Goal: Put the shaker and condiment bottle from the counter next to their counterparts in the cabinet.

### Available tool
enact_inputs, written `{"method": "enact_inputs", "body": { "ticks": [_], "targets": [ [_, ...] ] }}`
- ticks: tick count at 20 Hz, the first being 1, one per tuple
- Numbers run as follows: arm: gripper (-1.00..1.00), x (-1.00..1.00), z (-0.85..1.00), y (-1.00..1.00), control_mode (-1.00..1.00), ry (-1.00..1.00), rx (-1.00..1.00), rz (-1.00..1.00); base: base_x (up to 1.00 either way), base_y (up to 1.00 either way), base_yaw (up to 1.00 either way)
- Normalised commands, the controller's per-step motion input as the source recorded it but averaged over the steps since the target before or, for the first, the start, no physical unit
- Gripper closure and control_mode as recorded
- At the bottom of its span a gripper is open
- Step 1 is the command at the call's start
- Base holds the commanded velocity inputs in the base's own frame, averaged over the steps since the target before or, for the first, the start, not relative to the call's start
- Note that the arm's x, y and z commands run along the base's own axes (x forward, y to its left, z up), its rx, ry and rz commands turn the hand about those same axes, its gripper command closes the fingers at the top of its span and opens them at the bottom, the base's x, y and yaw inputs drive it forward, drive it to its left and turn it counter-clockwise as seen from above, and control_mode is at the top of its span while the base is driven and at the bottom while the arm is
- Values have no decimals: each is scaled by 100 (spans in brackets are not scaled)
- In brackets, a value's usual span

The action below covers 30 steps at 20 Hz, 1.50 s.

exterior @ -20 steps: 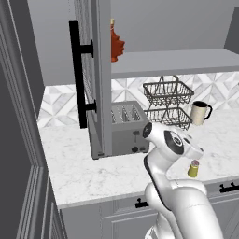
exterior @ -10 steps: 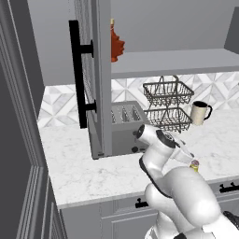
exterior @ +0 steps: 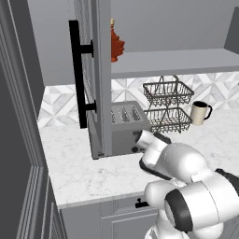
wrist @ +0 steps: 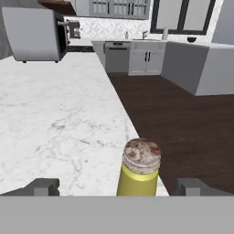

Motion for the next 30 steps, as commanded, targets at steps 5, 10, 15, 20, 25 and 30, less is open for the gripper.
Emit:
{"method": "enact_inputs", "body": {
  "ticks": [5,10,15,20,25,30],
  "targets": [
    [-100,0,-34,0,-100,4,0,-9,0,0,0],
    [-100,0,-13,-4,-100,0,0,-9,0,0,0],
    [-100,-3,-9,-7,-100,0,0,-8,0,0,0],
    [-100,-22,-30,-16,-100,0,0,-5,0,0,0],
    [-100,-29,-17,-20,-100,0,2,-6,0,0,0],
    [-100,-17,-1,-7,-100,0,1,-8,0,0,0]
  ]
}}
